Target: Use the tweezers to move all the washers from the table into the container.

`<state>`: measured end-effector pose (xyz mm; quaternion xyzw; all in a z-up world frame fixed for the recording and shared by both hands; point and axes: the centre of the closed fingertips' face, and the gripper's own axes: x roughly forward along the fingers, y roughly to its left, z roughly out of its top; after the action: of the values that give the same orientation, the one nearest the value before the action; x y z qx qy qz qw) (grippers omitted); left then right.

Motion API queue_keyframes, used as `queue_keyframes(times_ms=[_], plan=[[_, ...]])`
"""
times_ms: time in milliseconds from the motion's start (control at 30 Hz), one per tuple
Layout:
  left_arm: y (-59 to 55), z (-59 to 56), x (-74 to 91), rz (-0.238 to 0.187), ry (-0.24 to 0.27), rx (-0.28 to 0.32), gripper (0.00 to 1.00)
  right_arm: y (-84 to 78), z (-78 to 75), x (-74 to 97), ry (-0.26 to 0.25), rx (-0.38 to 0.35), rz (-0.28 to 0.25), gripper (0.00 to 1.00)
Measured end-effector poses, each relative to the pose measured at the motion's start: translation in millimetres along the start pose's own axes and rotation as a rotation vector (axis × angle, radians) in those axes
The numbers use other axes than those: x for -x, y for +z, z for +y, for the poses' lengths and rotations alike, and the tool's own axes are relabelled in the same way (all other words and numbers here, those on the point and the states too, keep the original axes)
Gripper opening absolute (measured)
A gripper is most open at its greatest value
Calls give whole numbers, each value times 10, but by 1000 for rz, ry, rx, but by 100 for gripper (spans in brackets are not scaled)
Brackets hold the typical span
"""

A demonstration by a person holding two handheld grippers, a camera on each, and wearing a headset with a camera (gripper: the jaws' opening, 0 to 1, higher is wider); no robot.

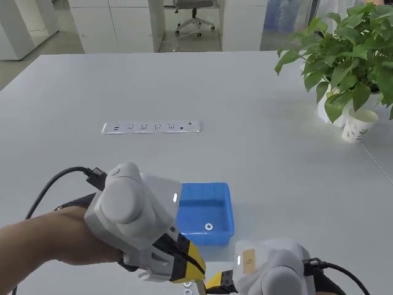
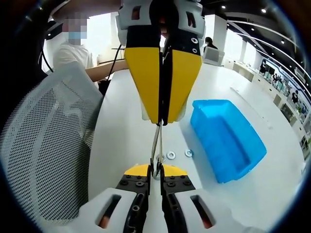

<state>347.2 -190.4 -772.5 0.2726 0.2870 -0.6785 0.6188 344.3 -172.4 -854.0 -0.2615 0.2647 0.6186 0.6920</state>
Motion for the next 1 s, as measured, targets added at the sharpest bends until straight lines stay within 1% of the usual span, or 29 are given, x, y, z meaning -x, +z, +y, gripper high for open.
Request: queue_keyframes(times_ms=[233,633,1000], plan=[[29,59,77,3,7,1,3,71,-57,34,0,11,-7,8],[123,158,203,3,13,-12,3,206,-188,108,-3,33,-17,8],[221,301,334,4,23,-32,3,329,-358,186,-18,52,-28,8]])
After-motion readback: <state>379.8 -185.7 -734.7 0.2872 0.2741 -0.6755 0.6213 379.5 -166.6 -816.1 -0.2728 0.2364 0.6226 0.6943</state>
